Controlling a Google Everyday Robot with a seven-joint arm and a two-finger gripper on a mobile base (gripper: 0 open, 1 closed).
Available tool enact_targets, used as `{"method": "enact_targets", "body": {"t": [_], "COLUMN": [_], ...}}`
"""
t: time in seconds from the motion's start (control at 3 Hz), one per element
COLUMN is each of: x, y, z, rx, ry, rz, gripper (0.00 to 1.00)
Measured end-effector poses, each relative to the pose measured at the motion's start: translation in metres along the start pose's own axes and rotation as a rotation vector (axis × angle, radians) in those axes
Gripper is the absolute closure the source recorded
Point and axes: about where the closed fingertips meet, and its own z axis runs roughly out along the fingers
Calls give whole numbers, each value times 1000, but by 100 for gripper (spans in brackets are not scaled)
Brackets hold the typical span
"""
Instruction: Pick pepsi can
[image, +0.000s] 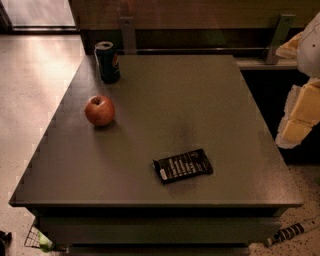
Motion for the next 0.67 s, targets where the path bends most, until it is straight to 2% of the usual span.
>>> {"method": "enact_targets", "body": {"t": [0.33,0.67], "x": [-2,-13], "y": [-4,-25], "z": [1,15], "rx": [16,63], "ry": [-9,-78], "rz": [6,54], "gripper": [0,0]}}
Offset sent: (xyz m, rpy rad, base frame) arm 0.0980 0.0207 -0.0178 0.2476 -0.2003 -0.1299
